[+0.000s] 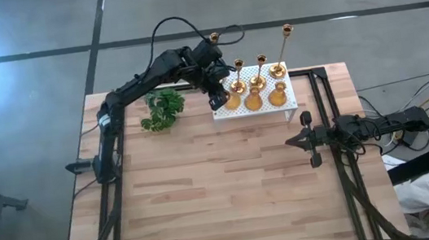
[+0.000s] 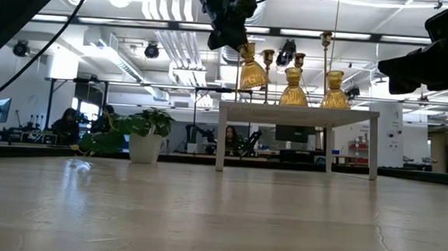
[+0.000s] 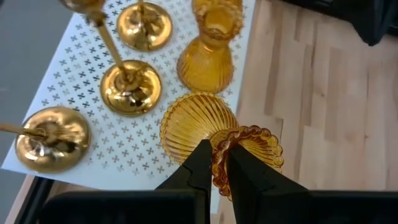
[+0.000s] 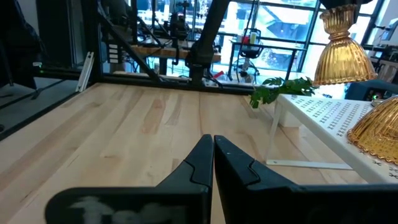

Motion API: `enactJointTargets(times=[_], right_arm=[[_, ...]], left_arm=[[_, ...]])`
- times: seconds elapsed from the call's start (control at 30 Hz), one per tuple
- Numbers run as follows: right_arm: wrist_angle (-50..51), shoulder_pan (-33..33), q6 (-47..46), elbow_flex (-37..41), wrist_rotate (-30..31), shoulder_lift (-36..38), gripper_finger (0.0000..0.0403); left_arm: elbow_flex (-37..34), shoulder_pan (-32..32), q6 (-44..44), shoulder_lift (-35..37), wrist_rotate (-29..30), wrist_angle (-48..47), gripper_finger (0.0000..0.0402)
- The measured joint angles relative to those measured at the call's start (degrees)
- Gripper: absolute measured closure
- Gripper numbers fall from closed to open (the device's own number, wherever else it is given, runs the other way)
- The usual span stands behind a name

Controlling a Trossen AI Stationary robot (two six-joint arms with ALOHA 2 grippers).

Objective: Pick & Place candle stick holders
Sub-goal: Put the orange glass candle holder on the shelf

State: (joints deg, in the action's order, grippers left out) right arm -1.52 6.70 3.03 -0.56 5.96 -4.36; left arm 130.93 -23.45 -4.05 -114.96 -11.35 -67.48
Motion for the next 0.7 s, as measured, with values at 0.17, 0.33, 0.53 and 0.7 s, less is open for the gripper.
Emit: enactJointTargets(times=[0.17, 0.33, 0.53, 0.7], right_arm=[[0.0, 0.0, 0.0, 0.0, 0.0, 0.0, 0.0394], [0.0, 0.0, 0.0, 0.0, 0.0, 0.0, 0.0394], [0.0, 0.0, 0.0, 0.0, 0.0, 0.0, 0.0394], [0.0, 0.0, 0.0, 0.0, 0.0, 0.0, 0.0394]], left_arm=[[0.0, 0.1, -0.8, 0.7, 0.2, -4.3, 0.0369], [-0.1, 2.0, -3.6, 4.3, 1.0, -9.5, 0.0369], [-6.4, 5.3, -3.9, 10.9, 0.2, -9.9, 0.0369], [-21.8, 8.4, -4.7, 18.9, -1.9, -4.4, 0.0369]])
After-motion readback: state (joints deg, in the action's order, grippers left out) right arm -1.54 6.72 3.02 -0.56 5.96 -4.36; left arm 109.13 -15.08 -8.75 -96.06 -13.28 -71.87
